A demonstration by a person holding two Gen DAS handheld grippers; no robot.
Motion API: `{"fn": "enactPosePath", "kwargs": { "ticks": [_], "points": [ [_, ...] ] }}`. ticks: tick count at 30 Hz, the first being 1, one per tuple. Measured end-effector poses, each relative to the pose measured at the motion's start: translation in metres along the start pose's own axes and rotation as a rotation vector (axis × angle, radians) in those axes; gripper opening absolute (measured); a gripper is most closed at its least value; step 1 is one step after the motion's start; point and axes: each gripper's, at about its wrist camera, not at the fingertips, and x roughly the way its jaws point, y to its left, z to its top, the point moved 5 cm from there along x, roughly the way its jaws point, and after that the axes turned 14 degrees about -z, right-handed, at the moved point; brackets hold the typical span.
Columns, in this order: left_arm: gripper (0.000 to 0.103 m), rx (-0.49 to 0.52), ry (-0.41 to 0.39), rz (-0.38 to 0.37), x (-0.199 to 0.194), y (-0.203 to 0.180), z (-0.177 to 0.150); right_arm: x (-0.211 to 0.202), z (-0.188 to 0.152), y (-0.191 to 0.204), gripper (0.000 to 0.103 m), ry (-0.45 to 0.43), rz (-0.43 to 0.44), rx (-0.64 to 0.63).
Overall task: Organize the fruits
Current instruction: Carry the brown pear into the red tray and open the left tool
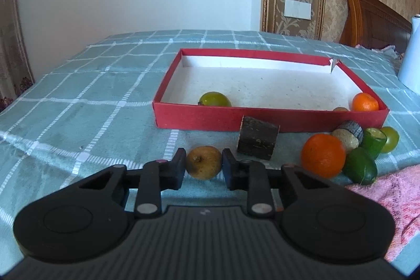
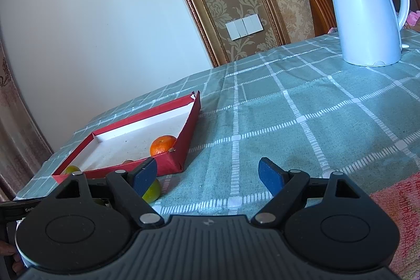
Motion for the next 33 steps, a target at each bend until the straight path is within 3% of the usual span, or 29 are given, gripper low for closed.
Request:
{"fn": "enactPosePath", "kwargs": {
  "ticks": [4, 11, 15, 22, 33],
  "points": [
    [0.026, 0.021, -0.060, 0.013, -0.015, -0.007, 0.015, 0.001, 0.000, 0.000, 0.085, 0.002, 0.000, -0.002],
    [0.026, 0.064, -0.149, -0.001, -0.018, -0.023, 0.070, 0.001, -0.001, 0.000, 0.085, 0.003, 0.001, 0.000],
    [0.026, 0.071, -0.112, 0.001, 0.012, -0.028, 0.084, 0.002, -0.001, 0.000, 0.085, 0.003, 0.001, 0.001],
    [0.026, 0.085, -0.030, 0.035, 0.063, -0.033, 0.082, 0.003, -0.003, 0.000, 0.085, 0.011, 0.008, 0.000],
    [0.027, 0.091, 0.013, 0.076, 0.081, -0.034, 0.078, 0.005, -0.001, 0.000, 0.085, 0.023, 0.014, 0.000]
  ]
}}
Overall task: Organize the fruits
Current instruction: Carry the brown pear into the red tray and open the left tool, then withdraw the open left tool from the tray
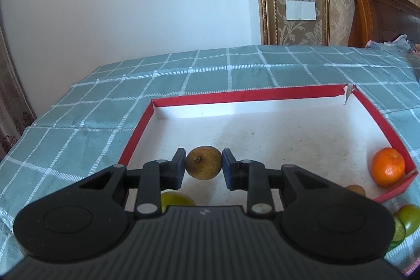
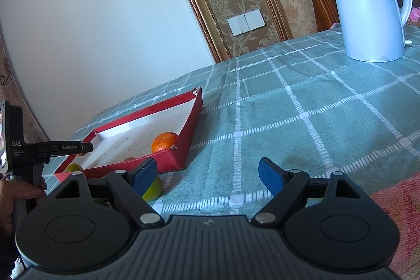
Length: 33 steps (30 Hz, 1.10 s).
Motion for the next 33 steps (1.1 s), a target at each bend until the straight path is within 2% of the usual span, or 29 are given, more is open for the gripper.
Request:
{"fn": "enactPosePath", "kwargs": {
  "ticks": [2, 3, 4, 7, 8, 9, 10, 14, 20, 33],
  "points": [
    [0.027, 0.000, 0.004, 0.007, 0.001, 0.001, -0.001, 0.000, 0.000, 0.000, 0.085, 0.001, -0.001, 0.000],
    [0.031, 0.003, 0.001, 0.015, 0.000, 0.001, -0.001, 0.000, 0.000, 0.000, 0.085, 0.001, -0.001, 0.000],
    [0.042, 0.005, -0.002, 0.024, -0.001, 0.001, -0.001, 0.000, 0.000, 0.000, 0.085, 0.001, -0.002, 0.000],
    [0.064, 0.013, -0.024, 0.045, -0.006, 0.002, 0.001, 0.001, 0.000, 0.000, 0.085, 0.001, -0.003, 0.000],
    [0.069, 0.015, -0.028, 0.053, -0.009, 0.002, 0.001, 0.001, 0.000, 0.000, 0.086, 0.001, -0.004, 0.000],
    [0.078, 0.015, -0.033, 0.058, -0.011, 0.003, 0.001, 0.000, 0.000, 0.000, 0.087, 0.000, -0.005, 0.001],
    [0.081, 0.015, -0.041, 0.064, -0.014, 0.004, 0.001, 0.000, 0.000, -0.001, 0.088, -0.003, -0.007, 0.001],
    [0.087, 0.007, -0.046, 0.086, -0.024, 0.008, -0.002, -0.001, 0.000, -0.001, 0.088, -0.005, -0.010, 0.002],
    [0.102, -0.030, -0.061, 0.109, -0.048, 0.020, -0.015, 0.000, 0.000, -0.001, 0.088, -0.003, -0.013, 0.002],
    [0.103, -0.133, -0.055, 0.172, -0.082, 0.066, -0.063, -0.004, 0.001, 0.000, 0.088, -0.020, -0.038, -0.007]
  ]
}}
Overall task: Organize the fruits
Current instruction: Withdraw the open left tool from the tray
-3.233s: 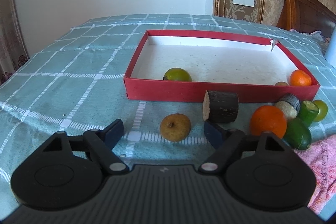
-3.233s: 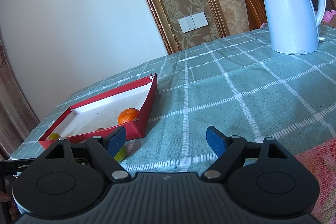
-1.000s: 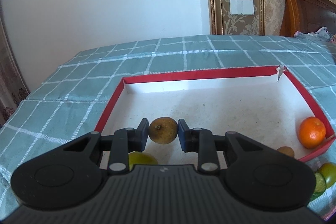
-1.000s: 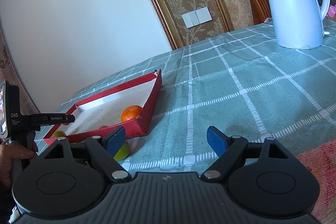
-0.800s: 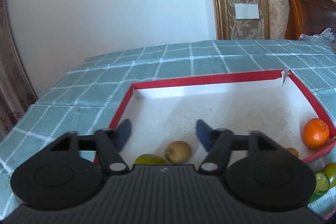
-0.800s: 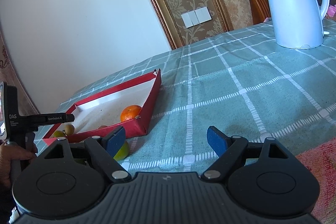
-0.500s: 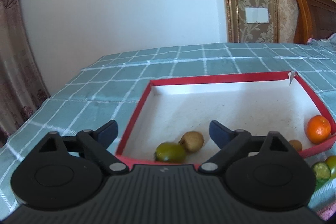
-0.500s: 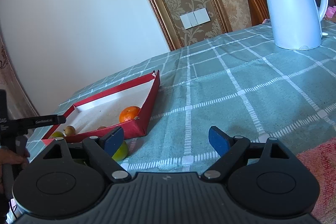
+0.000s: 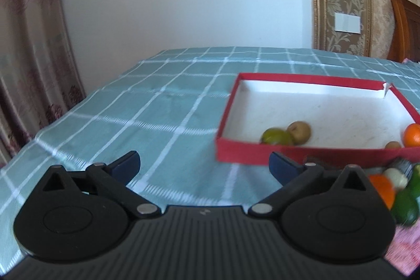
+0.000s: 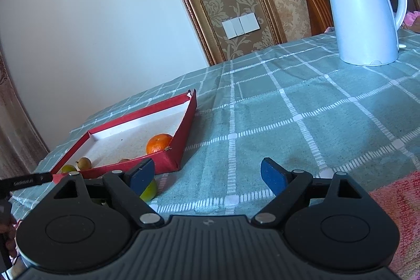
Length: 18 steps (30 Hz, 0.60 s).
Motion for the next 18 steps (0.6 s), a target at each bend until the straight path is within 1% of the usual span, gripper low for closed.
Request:
{"fn": "enactPosePath", "kwargs": {
  "ticks": [3, 4, 5, 7, 9, 11, 13, 16, 18],
  "points": [
    [0.103, -0.022, -0.016, 0.014, -0.002, 0.013, -0.009, -0.001, 0.000, 0.001, 0.088, -0.006, -0.006, -0.006],
    [0.103, -0.028, -0.013, 0.021, -0.001, 0.016, -0.011, -0.001, 0.000, 0.001, 0.088, -0.007, -0.009, -0.009],
    [0.103, -0.048, 0.005, 0.020, 0.001, 0.020, -0.013, -0.001, 0.000, 0.001, 0.088, -0.008, -0.011, -0.012],
    [0.103, -0.084, -0.006, 0.000, -0.001, 0.025, -0.014, -0.002, 0.000, 0.003, 0.088, -0.013, -0.016, -0.023],
    [0.103, -0.094, -0.013, -0.011, -0.002, 0.026, -0.014, -0.004, 0.000, 0.008, 0.088, -0.021, -0.016, -0.053],
    [0.103, -0.092, -0.003, -0.014, -0.001, 0.026, -0.014, -0.006, -0.001, 0.016, 0.088, -0.033, -0.010, -0.103],
    [0.103, -0.076, -0.008, 0.015, -0.002, 0.024, -0.014, -0.008, -0.003, 0.027, 0.088, -0.045, -0.007, -0.168],
    [0.103, -0.026, -0.015, 0.028, -0.003, 0.016, -0.014, -0.011, -0.007, 0.045, 0.088, -0.045, 0.027, -0.257],
    [0.103, -0.012, -0.010, 0.038, -0.003, 0.014, -0.014, -0.013, -0.009, 0.057, 0.088, -0.055, 0.045, -0.316]
  ]
}}
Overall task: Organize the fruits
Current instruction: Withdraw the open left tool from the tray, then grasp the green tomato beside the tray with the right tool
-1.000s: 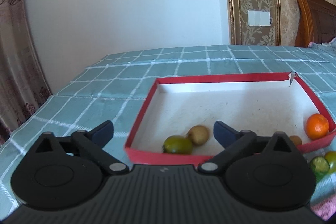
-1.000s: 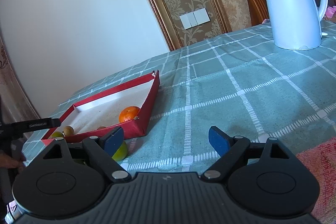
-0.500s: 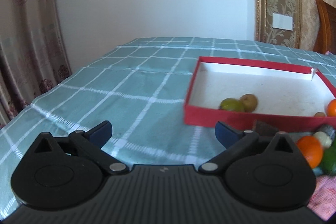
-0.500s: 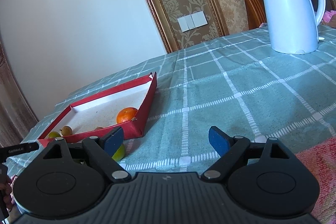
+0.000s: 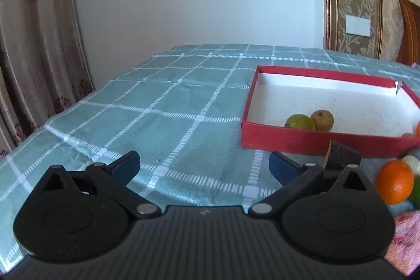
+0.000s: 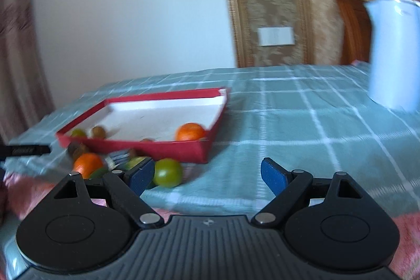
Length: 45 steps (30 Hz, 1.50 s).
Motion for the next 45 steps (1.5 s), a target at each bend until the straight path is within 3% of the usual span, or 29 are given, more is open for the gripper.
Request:
{"fn": "enactPosePath", "kwargs": {
  "ticks": [6, 11, 12, 13, 24, 34, 40, 45],
  "points": [
    [0.103, -0.009, 0.005, -0.002, 0.001, 0.003, -0.001, 0.011, 0.005, 0.021, 0.088, 0.028, 0.029, -0.135],
    [0.103, -0.020, 0.014, -0.005, 0.003, 0.004, -0.001, 0.020, 0.003, 0.028, 0.067, 0.055, 0.046, -0.199],
    [0.103, -0.022, 0.016, -0.007, 0.003, 0.005, -0.001, 0.021, 0.003, 0.029, 0.057, 0.063, 0.051, -0.209],
    [0.103, -0.025, 0.018, -0.009, 0.003, 0.005, -0.001, 0.023, 0.002, 0.029, 0.055, 0.071, 0.057, -0.215],
    [0.103, -0.040, 0.039, 0.003, 0.007, 0.007, -0.002, 0.040, -0.001, 0.039, 0.055, 0.094, 0.086, -0.315],
    [0.103, -0.030, 0.054, 0.017, 0.010, 0.007, -0.002, 0.053, 0.003, 0.033, 0.055, 0.111, 0.159, -0.299],
    [0.103, -0.026, 0.064, 0.024, 0.011, 0.006, -0.003, 0.051, 0.003, 0.035, 0.035, 0.110, 0.217, -0.296],
    [0.103, -0.022, 0.066, 0.027, 0.011, 0.005, -0.003, 0.051, 0.003, 0.036, 0.034, 0.104, 0.210, -0.295]
  ]
}}
